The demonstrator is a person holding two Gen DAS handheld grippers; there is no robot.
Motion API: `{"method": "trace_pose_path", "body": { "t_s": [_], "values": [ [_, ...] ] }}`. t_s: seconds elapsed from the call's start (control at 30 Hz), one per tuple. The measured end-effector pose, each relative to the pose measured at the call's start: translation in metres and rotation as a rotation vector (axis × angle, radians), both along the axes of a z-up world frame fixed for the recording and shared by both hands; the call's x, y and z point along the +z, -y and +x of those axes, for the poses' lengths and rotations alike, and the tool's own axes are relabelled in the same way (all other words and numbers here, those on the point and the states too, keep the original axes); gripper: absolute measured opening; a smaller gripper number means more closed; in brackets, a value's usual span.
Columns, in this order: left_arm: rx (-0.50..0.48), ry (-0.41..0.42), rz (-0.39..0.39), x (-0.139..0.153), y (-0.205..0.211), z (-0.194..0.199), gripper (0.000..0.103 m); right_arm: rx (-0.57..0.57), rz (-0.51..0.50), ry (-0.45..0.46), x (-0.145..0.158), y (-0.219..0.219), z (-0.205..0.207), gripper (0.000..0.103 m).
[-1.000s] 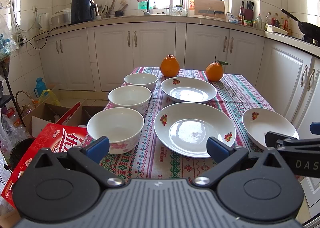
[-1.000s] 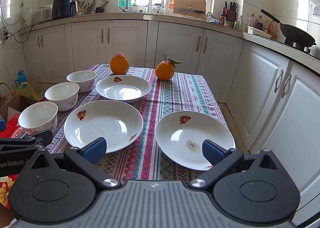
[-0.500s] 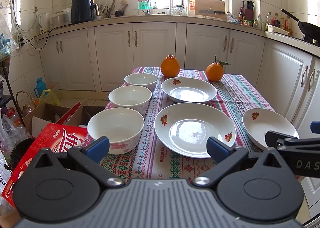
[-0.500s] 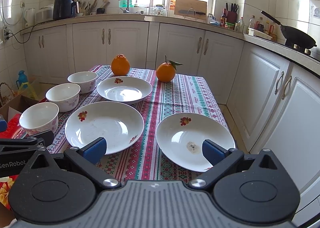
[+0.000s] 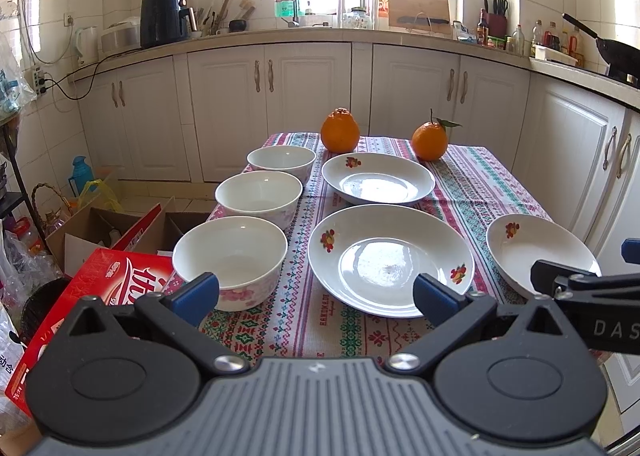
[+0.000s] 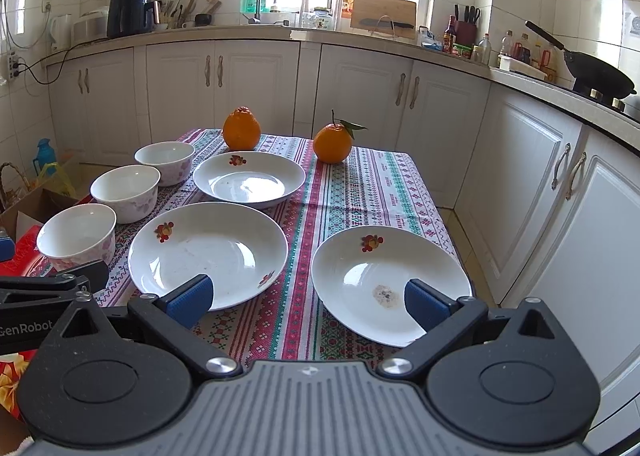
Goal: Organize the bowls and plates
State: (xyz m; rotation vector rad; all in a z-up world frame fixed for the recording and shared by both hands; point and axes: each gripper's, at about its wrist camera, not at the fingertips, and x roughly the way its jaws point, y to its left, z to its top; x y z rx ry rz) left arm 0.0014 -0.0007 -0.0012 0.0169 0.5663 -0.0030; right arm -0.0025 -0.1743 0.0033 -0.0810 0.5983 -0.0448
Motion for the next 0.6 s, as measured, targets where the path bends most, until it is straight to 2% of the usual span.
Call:
{"method": "trace_pose_path", "body": {
  "t_s": [0.33,0.6],
  "values": [
    [-0.038,0.001,0.013,0.003,0.007,0.013,0.102,0.025,0.019,-0.005,0.002,0.008,0.007,0.103],
    [-0.133,0.035,0.028,0.015,0.014,0.032,0.102,0.057,0.043,0.021,0.009,0.041,0.017,0.103]
  ]
}}
